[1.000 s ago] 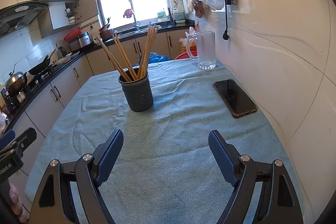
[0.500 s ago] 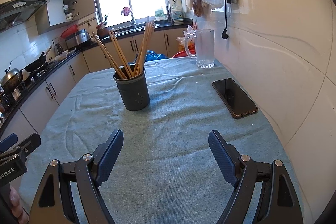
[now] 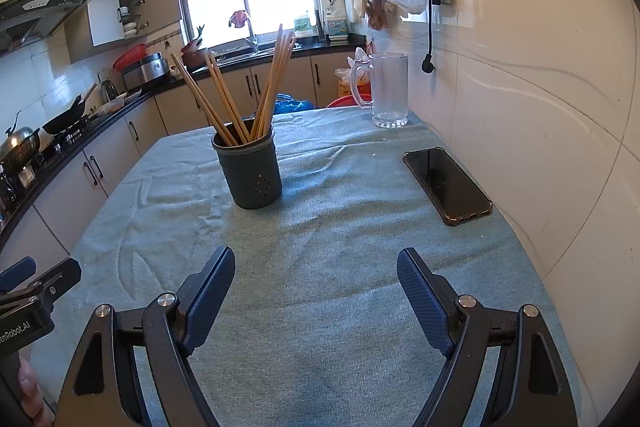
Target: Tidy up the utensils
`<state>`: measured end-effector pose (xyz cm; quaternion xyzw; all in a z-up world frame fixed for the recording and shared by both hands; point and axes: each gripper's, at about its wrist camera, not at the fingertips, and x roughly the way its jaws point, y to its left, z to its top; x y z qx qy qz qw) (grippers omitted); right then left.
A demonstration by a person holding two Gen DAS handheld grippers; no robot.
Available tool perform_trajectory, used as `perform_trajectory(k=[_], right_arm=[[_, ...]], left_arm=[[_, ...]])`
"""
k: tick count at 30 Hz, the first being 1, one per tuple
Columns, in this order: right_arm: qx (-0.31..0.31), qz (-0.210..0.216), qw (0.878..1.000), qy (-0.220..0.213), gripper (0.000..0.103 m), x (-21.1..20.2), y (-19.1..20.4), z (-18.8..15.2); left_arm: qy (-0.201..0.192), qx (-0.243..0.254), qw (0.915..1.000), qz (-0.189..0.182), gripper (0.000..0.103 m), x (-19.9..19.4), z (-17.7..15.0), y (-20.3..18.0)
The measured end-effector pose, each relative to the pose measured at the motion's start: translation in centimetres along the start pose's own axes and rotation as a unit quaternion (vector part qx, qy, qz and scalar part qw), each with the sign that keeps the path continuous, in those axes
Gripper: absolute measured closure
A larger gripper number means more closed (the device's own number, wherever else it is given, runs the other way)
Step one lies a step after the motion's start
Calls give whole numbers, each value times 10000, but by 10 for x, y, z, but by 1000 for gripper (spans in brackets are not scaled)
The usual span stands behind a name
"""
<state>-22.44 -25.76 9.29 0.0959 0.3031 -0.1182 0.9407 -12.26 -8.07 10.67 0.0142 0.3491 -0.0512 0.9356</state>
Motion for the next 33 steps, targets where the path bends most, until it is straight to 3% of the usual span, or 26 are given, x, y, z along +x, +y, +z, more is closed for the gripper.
perform_trajectory(k=[18, 33], right_arm=[[-124, -80, 9999, -35, 15, 1, 5, -5], [-192, -160, 9995, -213, 14, -6, 6, -6]], left_arm=[[113, 4, 9999, -97, 0, 4, -4, 0], [-153, 126, 9997, -152, 0, -9, -6, -8]])
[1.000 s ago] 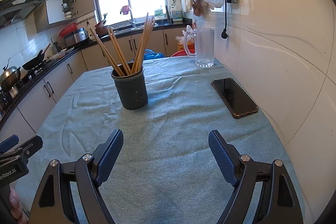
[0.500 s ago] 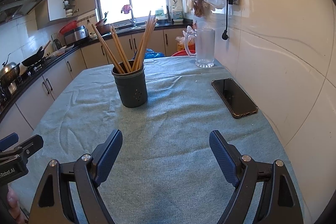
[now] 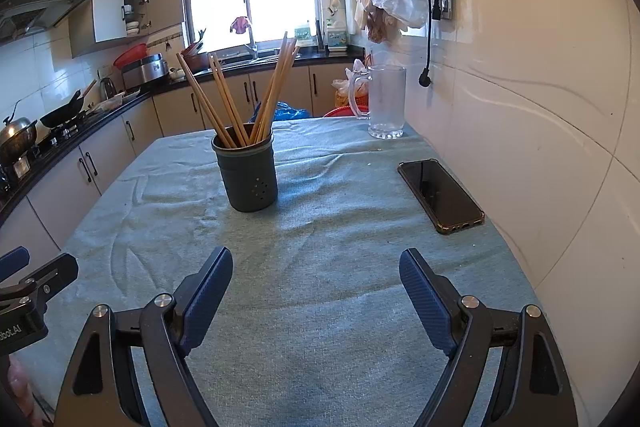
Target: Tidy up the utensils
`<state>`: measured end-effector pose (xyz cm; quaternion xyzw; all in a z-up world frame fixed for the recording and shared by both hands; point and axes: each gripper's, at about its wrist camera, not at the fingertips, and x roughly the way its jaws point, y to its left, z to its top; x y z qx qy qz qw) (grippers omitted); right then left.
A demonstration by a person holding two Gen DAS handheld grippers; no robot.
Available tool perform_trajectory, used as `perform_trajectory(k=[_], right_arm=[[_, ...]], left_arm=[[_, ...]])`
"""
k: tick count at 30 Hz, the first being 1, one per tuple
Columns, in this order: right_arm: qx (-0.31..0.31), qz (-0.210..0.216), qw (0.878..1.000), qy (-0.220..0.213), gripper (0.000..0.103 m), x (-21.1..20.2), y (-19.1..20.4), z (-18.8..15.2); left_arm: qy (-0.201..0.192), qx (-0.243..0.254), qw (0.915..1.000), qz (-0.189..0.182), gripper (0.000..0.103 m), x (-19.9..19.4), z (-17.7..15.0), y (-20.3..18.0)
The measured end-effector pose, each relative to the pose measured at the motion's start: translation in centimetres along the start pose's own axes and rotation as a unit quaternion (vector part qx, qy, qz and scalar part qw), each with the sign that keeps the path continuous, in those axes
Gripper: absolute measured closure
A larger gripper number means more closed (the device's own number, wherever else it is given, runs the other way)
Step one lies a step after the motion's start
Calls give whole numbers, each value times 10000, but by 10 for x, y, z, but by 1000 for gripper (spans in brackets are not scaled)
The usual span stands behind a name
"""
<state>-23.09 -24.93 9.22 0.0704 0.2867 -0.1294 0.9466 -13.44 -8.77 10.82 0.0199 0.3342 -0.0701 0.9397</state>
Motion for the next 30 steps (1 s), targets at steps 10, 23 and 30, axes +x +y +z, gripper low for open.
perform_trajectory(k=[10, 23, 30], right_arm=[[8, -1, 9999, -107, 13, -5, -2, -1], [1, -15, 9999, -162, 12, -8, -2, -2], [-11, -6, 9998, -196, 12, -8, -1, -3]], left_arm=[[-1, 8, 10000, -17, 0, -1, 0, -3], [4, 63, 10000, -70, 0, -5, -2, -5], [7, 77, 9999, -91, 0, -5, -2, -5]])
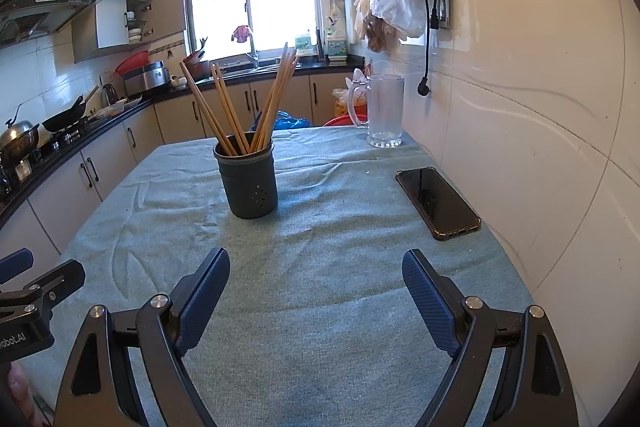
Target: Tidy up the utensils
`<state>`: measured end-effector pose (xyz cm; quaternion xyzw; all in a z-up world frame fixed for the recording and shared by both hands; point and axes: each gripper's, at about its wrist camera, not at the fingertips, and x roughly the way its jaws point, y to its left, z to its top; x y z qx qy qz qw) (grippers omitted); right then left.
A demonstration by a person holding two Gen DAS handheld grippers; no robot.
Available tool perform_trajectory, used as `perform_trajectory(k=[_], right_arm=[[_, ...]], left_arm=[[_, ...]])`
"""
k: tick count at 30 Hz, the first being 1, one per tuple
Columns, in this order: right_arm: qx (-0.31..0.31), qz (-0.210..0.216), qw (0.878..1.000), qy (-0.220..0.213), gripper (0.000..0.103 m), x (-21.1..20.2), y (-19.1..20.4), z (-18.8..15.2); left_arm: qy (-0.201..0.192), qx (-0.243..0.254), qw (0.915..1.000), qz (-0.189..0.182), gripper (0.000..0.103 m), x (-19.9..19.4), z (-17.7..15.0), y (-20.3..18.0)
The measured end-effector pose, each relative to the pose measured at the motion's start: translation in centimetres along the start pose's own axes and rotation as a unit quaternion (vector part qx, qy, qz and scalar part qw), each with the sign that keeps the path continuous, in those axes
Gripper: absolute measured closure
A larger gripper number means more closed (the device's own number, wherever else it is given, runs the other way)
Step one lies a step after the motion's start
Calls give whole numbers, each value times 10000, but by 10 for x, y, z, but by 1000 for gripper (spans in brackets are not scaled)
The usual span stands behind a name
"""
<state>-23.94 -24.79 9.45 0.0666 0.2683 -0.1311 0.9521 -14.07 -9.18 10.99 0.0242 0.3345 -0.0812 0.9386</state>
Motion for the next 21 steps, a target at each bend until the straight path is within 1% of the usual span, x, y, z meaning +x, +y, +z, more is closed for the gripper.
perform_trajectory(k=[10, 15, 21], right_arm=[[11, 45, 10000, -41, 11, 1, -2, -3], [42, 55, 9999, -83, 11, 2, -5, -3], [106, 77, 9999, -75, 11, 4, -9, -4]], left_arm=[[-51, 18, 10000, -63, 0, -1, 0, 0], [-270, 39, 9996, -94, 0, -6, 1, -2], [-531, 187, 9984, 19, 0, -11, 1, -7]])
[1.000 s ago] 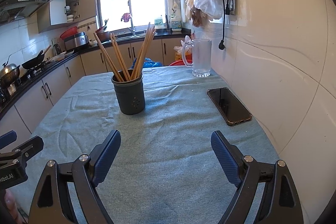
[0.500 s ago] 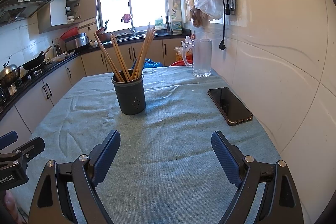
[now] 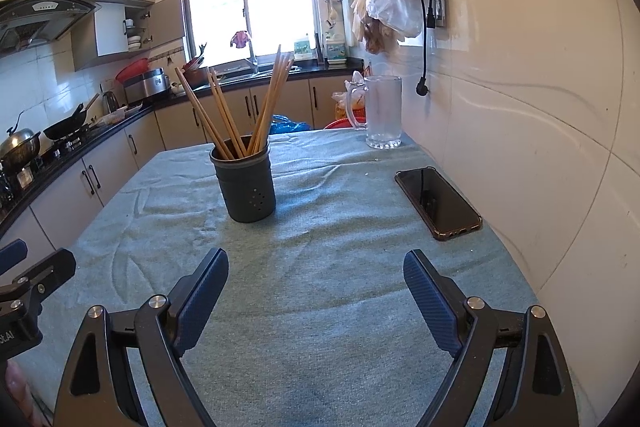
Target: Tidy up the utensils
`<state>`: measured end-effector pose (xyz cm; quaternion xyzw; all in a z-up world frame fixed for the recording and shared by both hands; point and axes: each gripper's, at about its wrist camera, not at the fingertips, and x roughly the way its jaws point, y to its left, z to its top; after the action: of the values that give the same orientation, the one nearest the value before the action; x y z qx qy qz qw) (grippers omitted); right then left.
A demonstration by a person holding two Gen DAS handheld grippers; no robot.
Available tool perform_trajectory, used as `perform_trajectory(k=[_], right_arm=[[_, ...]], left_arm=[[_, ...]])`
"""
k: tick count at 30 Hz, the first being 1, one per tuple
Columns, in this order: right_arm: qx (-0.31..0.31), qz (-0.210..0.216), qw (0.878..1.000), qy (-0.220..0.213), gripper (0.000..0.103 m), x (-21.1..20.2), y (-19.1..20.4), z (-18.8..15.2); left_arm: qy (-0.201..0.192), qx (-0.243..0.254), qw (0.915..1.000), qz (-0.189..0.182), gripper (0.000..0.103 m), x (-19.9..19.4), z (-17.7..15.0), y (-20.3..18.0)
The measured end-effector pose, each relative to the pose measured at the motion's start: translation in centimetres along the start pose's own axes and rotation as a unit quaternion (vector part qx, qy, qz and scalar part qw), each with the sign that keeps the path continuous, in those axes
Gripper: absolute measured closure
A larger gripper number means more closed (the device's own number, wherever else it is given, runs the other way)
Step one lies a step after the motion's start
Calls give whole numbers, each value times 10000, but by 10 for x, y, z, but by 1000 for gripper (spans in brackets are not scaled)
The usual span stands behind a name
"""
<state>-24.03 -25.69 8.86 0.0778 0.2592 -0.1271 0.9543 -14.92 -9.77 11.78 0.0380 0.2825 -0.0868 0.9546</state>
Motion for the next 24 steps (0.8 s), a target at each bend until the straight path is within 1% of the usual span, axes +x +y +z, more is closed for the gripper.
perform_trajectory(k=[5, 10, 15, 24], right_arm=[[12, 26, 10000, 20, 11, 5, -3, 0], [11, 25, 10000, 27, 10, 8, -8, 0], [-51, -15, 10000, 42, 10, 16, -13, 1], [-210, -45, 9997, 149, 10, 31, -22, -4]], left_arm=[[-84, 93, 9997, 219, 0, 4, 1, -2], [58, 145, 9994, 302, 0, 15, 2, -4], [204, 184, 9992, 296, 0, 25, 2, -9], [487, 240, 9984, 163, 0, 42, 1, -19]])
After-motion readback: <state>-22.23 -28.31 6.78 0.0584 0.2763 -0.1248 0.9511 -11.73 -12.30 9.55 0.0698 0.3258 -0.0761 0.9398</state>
